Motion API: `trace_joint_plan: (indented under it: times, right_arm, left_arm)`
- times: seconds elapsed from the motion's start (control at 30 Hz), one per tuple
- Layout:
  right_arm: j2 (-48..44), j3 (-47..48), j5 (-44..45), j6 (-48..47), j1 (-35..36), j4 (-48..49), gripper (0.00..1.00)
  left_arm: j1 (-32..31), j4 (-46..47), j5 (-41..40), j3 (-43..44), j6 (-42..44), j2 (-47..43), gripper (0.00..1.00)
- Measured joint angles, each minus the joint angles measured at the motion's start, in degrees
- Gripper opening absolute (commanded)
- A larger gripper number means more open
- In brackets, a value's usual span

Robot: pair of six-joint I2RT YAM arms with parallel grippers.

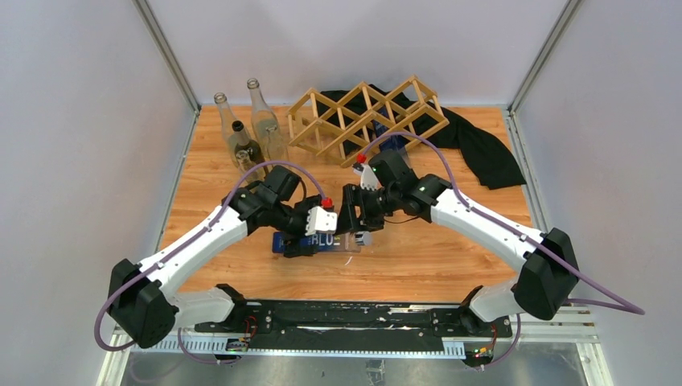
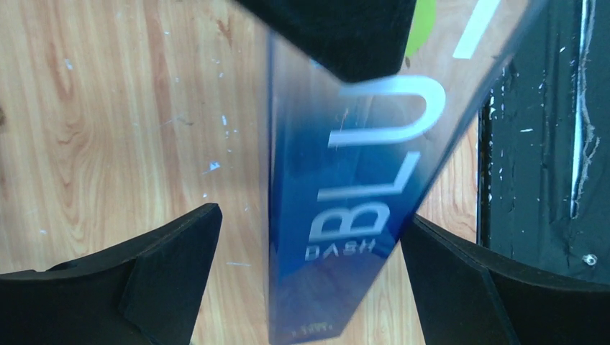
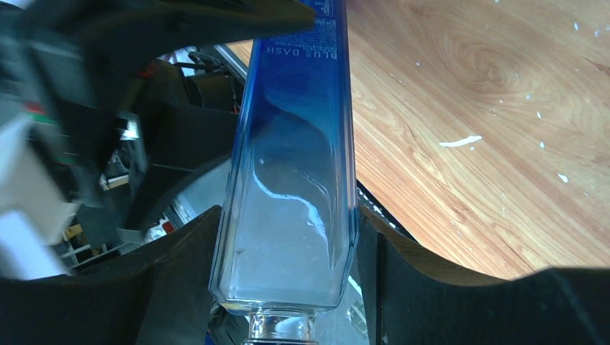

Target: Take the wine bottle off the wine rack

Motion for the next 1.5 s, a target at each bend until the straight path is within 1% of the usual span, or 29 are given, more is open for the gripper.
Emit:
trace_joint_plan:
  times: [0.13,0.27,0.5,0.53,0.57,0.67,0.73,0.77,0.8,0.83,0.87,0.9,0.93,1.13,1.23,1.33,1.5]
  right_arm:
    - [0.52,0.07,-0.33,1.86,-0.02,2.1,0.0]
    - [0.52,0.04,-0.31,2.89,-0.48,3.02,0.0]
    - [0.52,-1.29,-0.24,6.47,-1.4,5.77,0.0]
    - [0.52,-1.64,-0.22,7.08,-1.46,6.36,0.01]
    - [0.52,-2.14,-0.17,7.89,-1.51,7.13,0.06]
    - [0.52,-2.6,0.31,9.16,-1.6,8.07,0.33]
    - [0.52,-2.62,0.76,9.49,-2.01,8.87,0.47]
    - [0.42,-2.62,0.81,9.6,-2.19,8.85,0.57]
    - [0.39,-2.62,1.01,9.55,-2.21,8.85,0.67]
    - [0.33,-2.62,1.07,9.46,-2.21,8.92,0.74]
    - [0.26,-2.62,1.07,9.46,-2.27,8.94,0.79]
    - [0.11,-2.62,1.07,9.51,-2.27,8.96,0.84]
    - [-0.31,-2.6,0.63,9.05,-2.4,8.81,0.86]
    - [-4.96,-2.29,-1.25,8.52,-4.46,8.31,0.9]
    - [-8.59,-1.77,-2.45,7.85,-6.05,8.39,0.93]
    - [-12.81,-1.16,-2.73,7.19,-7.63,8.52,0.95]
    - [-17.75,0.85,-2.6,5.11,-9.27,8.74,0.96]
  left_arm:
    - [-1.86,3.45,-2.47,-3.65,-0.79,0.48,0.99]
    - [-2.54,4.39,-3.89,-4.57,-1.07,0.02,0.97]
    - [-2.99,8.85,-6.84,-7.17,-4.57,-1.9,0.82]
    - [-3.08,9.81,-7.34,-7.82,-5.35,-1.97,0.78]
    - [-3.15,11.21,-7.91,-8.74,-6.23,-2.21,0.72]
    - [-3.37,13.66,-9.42,-10.67,-8.28,-2.91,0.51]
    - [-3.72,14.58,-10.56,-11.15,-8.2,-3.34,0.39]
    - [-3.8,14.78,-10.86,-11.15,-8.68,-3.43,0.32]
    - [-3.82,14.99,-11.13,-11.15,-8.92,-3.5,0.22]
    - [-3.82,15.06,-11.19,-11.15,-9.03,-3.56,0.09]
    - [-3.82,15.06,-11.21,-11.1,-9.35,-3.63,0.0]
    - [-3.85,15.04,-11.15,-11.02,-9.66,-3.67,0.0]
    - [-3.82,14.93,-11.08,-10.91,-10.21,-3.74,0.0]
    - [-3.54,12.9,-10.27,-6.45,-13.38,-4.37,0.0]
    - [-2.47,10.84,-7.72,-3.17,-15.56,-4.39,0.0]
    - [0.33,8.68,-3.85,-0.37,-18.32,-4.39,0.0]
    - [7.52,6.62,4.28,2.62,-23.54,-4.39,0.0]
